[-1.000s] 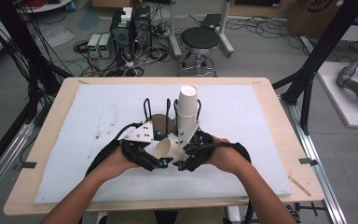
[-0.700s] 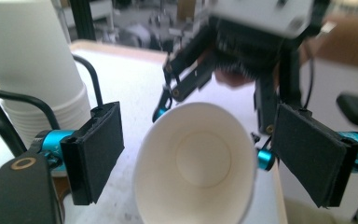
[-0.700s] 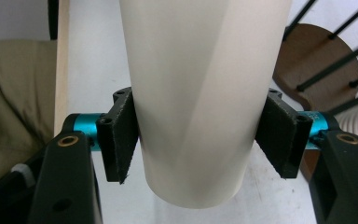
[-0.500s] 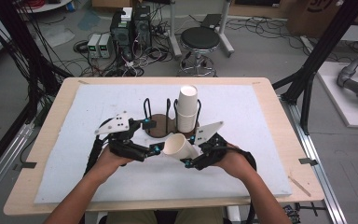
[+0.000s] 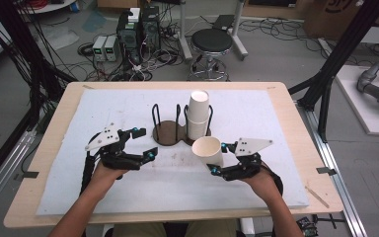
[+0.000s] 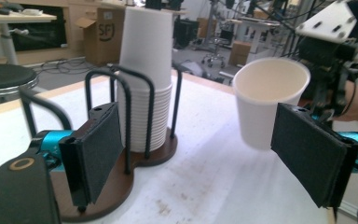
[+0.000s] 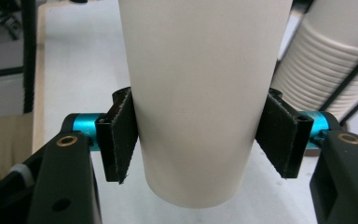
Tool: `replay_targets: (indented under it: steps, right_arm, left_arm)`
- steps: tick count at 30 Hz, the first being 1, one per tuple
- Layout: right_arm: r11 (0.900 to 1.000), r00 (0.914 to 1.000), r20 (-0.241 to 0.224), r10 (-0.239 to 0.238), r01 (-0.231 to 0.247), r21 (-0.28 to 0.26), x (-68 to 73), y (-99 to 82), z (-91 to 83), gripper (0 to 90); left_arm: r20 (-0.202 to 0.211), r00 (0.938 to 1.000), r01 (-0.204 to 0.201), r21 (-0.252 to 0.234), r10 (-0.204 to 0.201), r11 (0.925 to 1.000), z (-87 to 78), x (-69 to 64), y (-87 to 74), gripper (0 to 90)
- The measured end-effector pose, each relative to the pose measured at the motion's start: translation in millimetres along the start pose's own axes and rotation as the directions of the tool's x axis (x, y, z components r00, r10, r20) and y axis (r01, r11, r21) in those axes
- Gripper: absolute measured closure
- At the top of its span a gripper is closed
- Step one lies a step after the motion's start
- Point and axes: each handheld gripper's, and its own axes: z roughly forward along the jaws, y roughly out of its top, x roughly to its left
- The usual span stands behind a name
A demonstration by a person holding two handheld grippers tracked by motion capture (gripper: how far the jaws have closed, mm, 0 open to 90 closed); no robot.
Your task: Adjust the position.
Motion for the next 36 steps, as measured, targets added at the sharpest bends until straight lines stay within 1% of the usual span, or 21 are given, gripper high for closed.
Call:
replay_targets:
  steps: [3,5,6,7,8,9,11,12,13,14,15,19,20,21,22,24,25,26,28,33,36]
  right_arm:
    - [0.9994,0.9995,0.029,0.007,-0.006,-0.035,-2.3,-6.9,-6.6,35.0]
    - [0.9991,0.9993,0.037,0.012,-0.010,-0.040,-2.8,-8.7,-8.3,35.0]
    - [0.9979,0.9981,0.057,0.023,-0.020,-0.061,-4.7,-13.6,-12.7,34.8]
    - [0.9972,0.9974,0.067,0.027,-0.022,-0.071,-5.6,-15.6,-14.7,34.7]
    - [0.9972,0.9974,0.067,0.027,-0.022,-0.071,-5.6,-15.6,-14.7,34.7]
    - [0.9960,0.9955,0.089,0.034,-0.026,-0.086,-7.0,-19.1,-19.2,34.7]
    - [0.9947,0.9933,0.110,0.037,-0.026,-0.099,-8.6,-21.2,-24.1,34.6]
    - [0.9942,0.9920,0.118,0.043,-0.031,-0.103,-8.9,-22.2,-26.7,34.6]
    - [0.9942,0.9920,0.118,0.043,-0.031,-0.103,-8.9,-22.2,-26.7,34.6]
    - [0.9928,0.9893,0.139,0.045,-0.028,-0.117,-11.0,-24.5,-32.0,34.4]
    - [0.9917,0.9876,0.149,0.050,-0.032,-0.124,-11.9,-26.1,-34.3,34.3]
    - [0.9888,0.9805,0.182,0.075,-0.050,-0.140,-15.1,-33.0,-42.1,33.9]
    - [0.9883,0.9783,0.191,0.080,-0.053,-0.143,-15.2,-34.0,-44.2,33.9]
    - [0.9882,0.9767,0.200,0.077,-0.048,-0.145,-15.9,-34.8,-46.2,33.9]
    - [0.9867,0.9748,0.206,0.084,-0.052,-0.154,-16.4,-35.5,-48.4,33.9]
    - [0.9841,0.9710,0.221,0.091,-0.054,-0.169,-17.5,-36.6,-51.9,33.8]
    - [0.9841,0.9710,0.221,0.091,-0.054,-0.169,-17.5,-36.6,-51.9,33.8]
    - [0.9817,0.9682,0.228,0.103,-0.062,-0.180,-18.0,-37.6,-54.4,33.8]
    - [0.9811,0.9666,0.234,0.105,-0.062,-0.183,-18.4,-38.1,-55.5,33.8]
    - [0.9802,0.9650,0.238,0.110,-0.065,-0.187,-19.7,-38.6,-54.7,33.6]
    - [0.9802,0.9646,0.240,0.109,-0.065,-0.187,-20.1,-39.2,-54.4,33.6]
  left_arm:
    - [-0.005,1.0000,0.002,-0.001,-0.002,1.0000,-1.2,0.7,-1.2,16.6]
    - [-0.015,0.9998,-0.010,-0.002,0.010,1.0000,-2.4,1.5,-1.3,16.6]
    - [-0.021,0.9997,-0.013,-0.002,0.013,0.9999,-3.2,1.9,-1.2,16.6]
    - [-0.030,0.9993,-0.022,-0.004,0.022,0.9997,-4.8,3.2,-1.6,16.6]
    - [-0.030,0.9993,-0.022,-0.004,0.022,0.9997,-4.8,3.2,-1.6,16.6]
    - [-0.037,0.9991,-0.023,-0.007,0.023,0.9997,-5.8,3.6,-2.0,16.7]
    - [-0.050,0.9984,-0.028,-0.012,0.027,0.9995,-7.6,4.7,-3.8,16.7]
    - [-0.061,0.9976,-0.033,-0.009,0.033,0.9994,-9.7,6.0,-5.9,16.7]
    - [-0.061,0.9976,-0.033,-0.009,0.033,0.9994,-9.7,6.0,-5.9,16.7]
    - [-0.072,0.9968,-0.034,-0.008,0.033,0.9994,-11.5,7.0,-8.6,16.7]
    - [-0.072,0.9968,-0.034,-0.008,0.033,0.9994,-11.5,7.0,-8.6,16.7]
    - [-0.084,0.9961,-0.027,-0.002,0.027,0.9996,-14.2,9.3,-13.6,16.7]
    - [-0.094,0.9952,-0.026,0.002,0.026,0.9997,-15.7,10.4,-14.5,16.7]
    - [-0.094,0.9952,-0.026,0.002,0.026,0.9997,-15.7,10.4,-14.5,16.7]
    - [-0.099,0.9948,-0.022,-0.006,0.022,0.9997,-17.4,11.1,-14.8,16.7]
    - [-0.102,0.9945,-0.025,-0.007,0.024,0.9997,-18.4,11.5,-14.7,16.8]
    - [-0.106,0.9940,-0.028,-0.009,0.026,0.9996,-19.3,11.9,-14.6,16.8]
    - [-0.109,0.9937,-0.025,-0.014,0.023,0.9996,-21.0,13.2,-15.2,17.2]
    - [-0.114,0.9932,-0.026,-0.016,0.024,0.9995,-21.6,13.9,-15.7,17.3]
    - [-0.125,0.9921,-0.014,-0.023,0.011,0.9996,-25.7,16.7,-21.6,17.3]
    - [-0.130,0.9915,-0.008,-0.027,0.004,0.9996,-27.3,16.6,-22.5,17.3]
